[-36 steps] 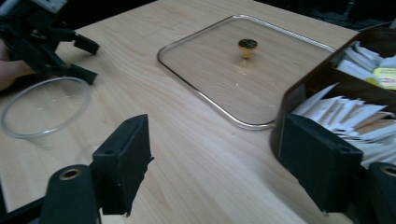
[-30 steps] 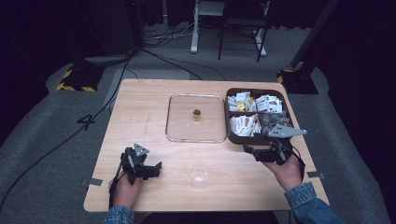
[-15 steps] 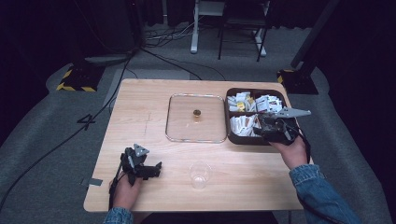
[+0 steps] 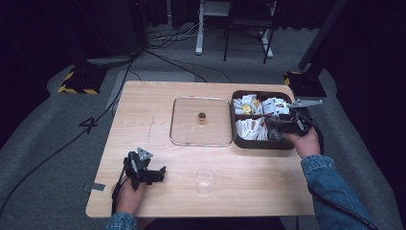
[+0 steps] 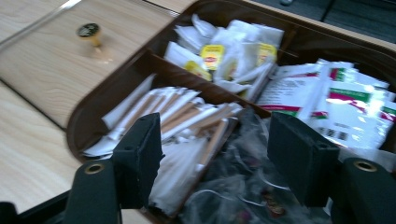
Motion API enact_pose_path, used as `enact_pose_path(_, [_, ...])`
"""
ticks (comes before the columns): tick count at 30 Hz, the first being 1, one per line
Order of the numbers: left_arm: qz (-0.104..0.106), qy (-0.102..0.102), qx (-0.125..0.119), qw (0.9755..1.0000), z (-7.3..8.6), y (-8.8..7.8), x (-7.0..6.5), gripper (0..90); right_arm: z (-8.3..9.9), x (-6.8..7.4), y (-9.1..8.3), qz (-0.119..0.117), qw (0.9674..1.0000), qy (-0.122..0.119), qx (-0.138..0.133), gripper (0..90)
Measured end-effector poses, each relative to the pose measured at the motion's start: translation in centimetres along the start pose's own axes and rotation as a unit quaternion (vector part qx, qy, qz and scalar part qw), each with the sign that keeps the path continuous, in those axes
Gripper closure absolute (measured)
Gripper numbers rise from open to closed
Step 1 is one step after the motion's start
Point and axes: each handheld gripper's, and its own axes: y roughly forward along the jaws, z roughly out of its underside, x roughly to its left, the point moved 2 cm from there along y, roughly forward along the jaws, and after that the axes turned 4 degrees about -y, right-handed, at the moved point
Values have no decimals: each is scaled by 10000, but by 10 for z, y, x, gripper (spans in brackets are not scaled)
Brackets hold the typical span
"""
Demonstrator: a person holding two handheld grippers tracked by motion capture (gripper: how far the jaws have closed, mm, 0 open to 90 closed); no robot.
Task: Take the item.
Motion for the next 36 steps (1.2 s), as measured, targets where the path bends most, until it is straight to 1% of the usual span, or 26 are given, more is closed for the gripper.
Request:
enact_pose_path(4, [0, 0, 0, 10000, 0, 0, 0, 1, 2, -13, 1, 258, 9995, 127, 139, 344])
enact_pose_path(5, [0, 0, 0, 10000, 0, 0, 0, 0, 2, -13, 1, 258, 9995, 127, 139, 344])
enact_pose_path(6, [0, -2, -1, 10000, 0, 0, 0, 0, 5, -19, 3, 374, 9989, 179, 219, 343])
enact_pose_path(10, [0, -2, -2, 10000, 0, 0, 0, 0, 11, -29, 6, 546, 9974, 292, 378, 342])
enact_pose_path(12, [0, 0, 0, 10000, 0, 0, 0, 1, 15, -35, 9, 563, 9965, 402, 475, 343])
enact_pose_path(13, [0, 0, 0, 10000, 0, 0, 0, 1, 15, -35, 9, 563, 9965, 402, 475, 343])
enact_pose_path(14, [-1, 0, -1, 10000, 0, 0, 0, 0, 18, -39, 13, 535, 9959, 486, 540, 362])
enact_pose_path(15, [0, 0, -1, 10000, 0, 0, 0, 1, 19, -39, 14, 501, 9960, 500, 554, 374])
enact_pose_path(19, [0, 0, 0, 10000, 0, 0, 0, 0, 22, -39, 20, 412, 9960, 479, 637, 440])
enact_pose_path(23, [0, 1, -1, 10000, 0, 0, 0, 0, 25, -39, 27, 402, 9949, 516, 773, 452])
enact_pose_path(25, [0, -2, 0, 10000, 0, 0, 0, 1, 26, -39, 30, 438, 9942, 494, 845, 460])
enact_pose_path(29, [-1, 1, 1, 10000, 0, 0, 0, 0, 27, -41, 31, 498, 9931, 585, 882, 573])
enact_pose_path(33, [0, 0, 0, 10000, 0, 0, 0, 0, 27, -44, 28, 459, 9926, 771, 817, 692])
enact_pose_path(36, [-1, 0, -1, 10000, 0, 0, 0, 1, 26, -45, 25, 466, 9934, 738, 738, 755])
